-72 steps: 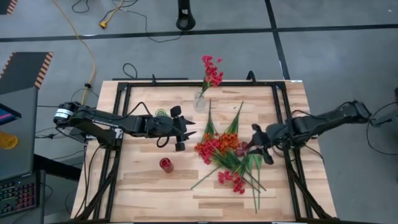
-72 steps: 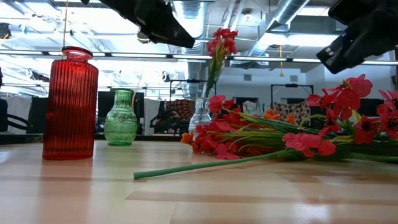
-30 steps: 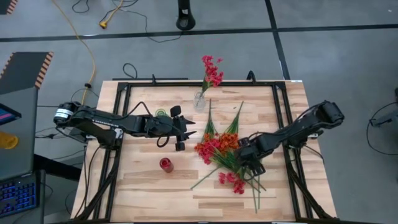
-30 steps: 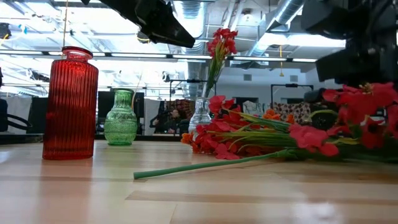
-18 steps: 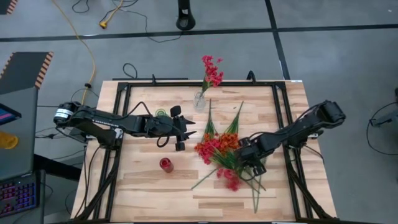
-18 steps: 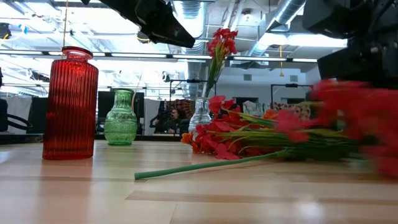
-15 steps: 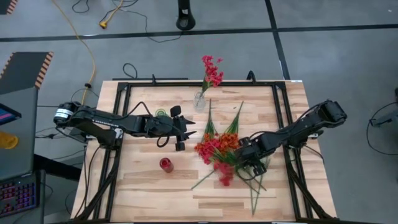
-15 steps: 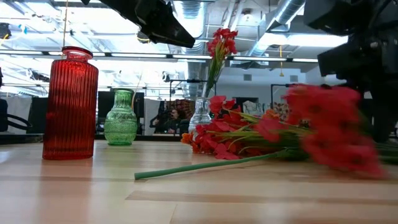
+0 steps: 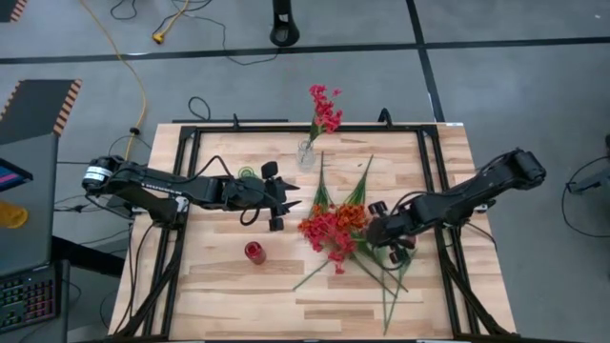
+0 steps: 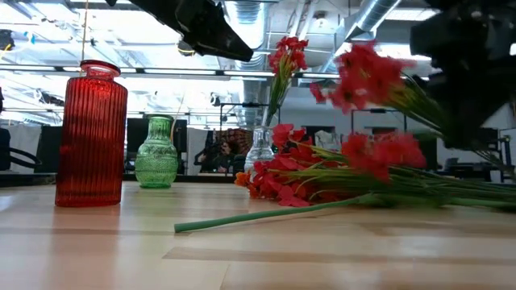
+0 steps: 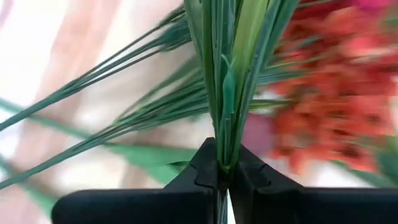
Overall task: Sort flowers into vase by color
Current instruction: Put the right red flower into the vase
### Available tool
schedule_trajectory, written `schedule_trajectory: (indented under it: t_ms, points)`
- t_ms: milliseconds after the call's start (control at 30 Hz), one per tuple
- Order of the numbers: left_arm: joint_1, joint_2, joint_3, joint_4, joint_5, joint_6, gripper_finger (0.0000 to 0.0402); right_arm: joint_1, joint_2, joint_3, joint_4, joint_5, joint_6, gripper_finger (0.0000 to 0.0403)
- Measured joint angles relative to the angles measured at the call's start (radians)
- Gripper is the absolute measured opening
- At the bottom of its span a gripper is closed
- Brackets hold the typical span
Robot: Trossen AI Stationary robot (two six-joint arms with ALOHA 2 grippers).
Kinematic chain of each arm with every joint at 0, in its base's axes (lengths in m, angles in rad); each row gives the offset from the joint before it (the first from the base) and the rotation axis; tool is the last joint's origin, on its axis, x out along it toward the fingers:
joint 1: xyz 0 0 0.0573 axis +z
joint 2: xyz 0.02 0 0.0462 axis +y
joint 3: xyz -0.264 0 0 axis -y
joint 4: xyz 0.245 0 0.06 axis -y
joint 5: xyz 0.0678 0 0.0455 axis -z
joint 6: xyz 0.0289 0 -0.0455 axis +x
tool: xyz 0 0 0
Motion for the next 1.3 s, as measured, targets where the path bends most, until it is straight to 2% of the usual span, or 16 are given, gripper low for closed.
schedule_trajectory:
  t_ms: [133,333,567,733,967,1300]
  points:
    - [0.000,0.000,0.004,0.032,-0.014,0.045,0.0158,-0.022,-0.070,0.000,0.004,0.103,0.001,0.0043]
    - [0.000,0.000,0.047,0.032,-0.110,0.097,0.0158,-0.083,-0.159,0.000,0.061,0.245,0.004,0.0043]
    - [0.000,0.000,0.145,-0.056,-0.169,0.146,0.0158,-0.182,-0.207,0.000,0.247,0.376,0.000,0.0044]
    - [0.000,0.000,0.173,-0.064,-0.146,0.093,0.0158,-0.261,-0.209,0.000,0.421,0.389,-0.008,0.0045]
    - [0.000,0.000,0.173,-0.066,-0.052,-0.006,0.0158,-0.343,-0.209,0.000,0.609,0.389,-0.008,0.0045]
    - [0.003,0.000,0.173,-0.038,-0.058,-0.084,0.0158,-0.393,-0.209,0.000,0.811,0.382,-0.007,0.0045]
